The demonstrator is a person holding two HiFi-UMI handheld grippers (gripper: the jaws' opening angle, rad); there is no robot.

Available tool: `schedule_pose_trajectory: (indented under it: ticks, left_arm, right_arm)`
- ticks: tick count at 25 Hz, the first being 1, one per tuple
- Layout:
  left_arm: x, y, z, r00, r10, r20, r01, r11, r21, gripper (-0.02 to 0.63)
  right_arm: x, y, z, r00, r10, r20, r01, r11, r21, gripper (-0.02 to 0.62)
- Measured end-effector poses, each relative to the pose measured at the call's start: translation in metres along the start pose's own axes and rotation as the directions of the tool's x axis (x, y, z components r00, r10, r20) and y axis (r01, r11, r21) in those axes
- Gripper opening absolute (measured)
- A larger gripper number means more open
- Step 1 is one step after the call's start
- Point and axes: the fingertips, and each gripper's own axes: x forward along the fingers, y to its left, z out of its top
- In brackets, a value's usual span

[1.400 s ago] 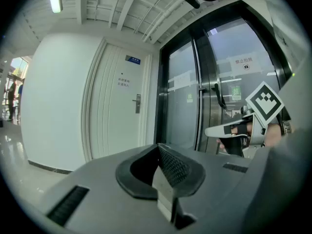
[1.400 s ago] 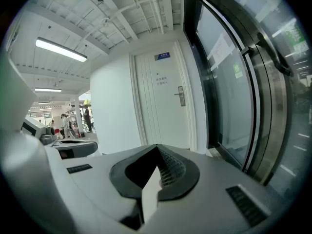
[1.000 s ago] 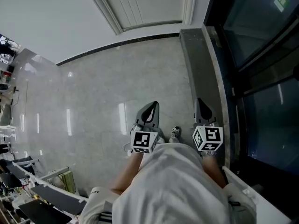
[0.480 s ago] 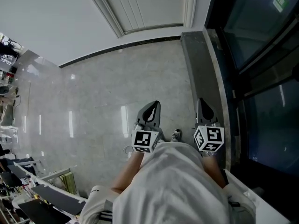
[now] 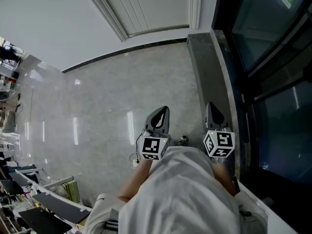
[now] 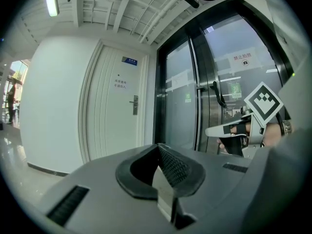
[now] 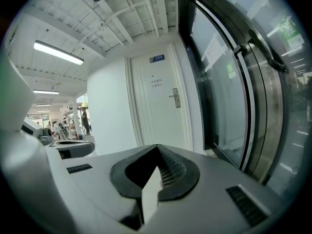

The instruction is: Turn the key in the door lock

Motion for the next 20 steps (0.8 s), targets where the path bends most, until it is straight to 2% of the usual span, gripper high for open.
schedule_pose_trajectory:
  ticks: [4,12,17,20]
  left_arm:
    - [0.012,0.002,0.003,1.000,0.007,-0.003,-0.007,1.000,-0.002,0.008]
    - [0.050,0.039,-0.001,0.999,0.028,-0.025,-0.029,0.999,-0.032,0.008]
    - [0.096,0.071,0.005,1.000,-0.003,-0.022,0.002,0.998,-0.057,0.008]
    - [0.130,0.087,0.021,0.999,-0.033,0.010,0.034,0.998,-0.049,0.008]
  right_arm:
    - [0.008,-0.009,0.003,1.000,0.004,-0.006,-0.004,1.000,0.003,-0.008]
    - [0.057,-0.016,0.001,0.999,-0.005,-0.045,0.005,1.000,0.001,-0.008]
    - [0.102,-0.020,0.018,0.998,-0.029,-0.055,0.028,0.999,-0.024,-0.008]
    - [0.133,-0.026,0.034,0.998,-0.052,-0.044,0.050,0.998,-0.038,-0.008]
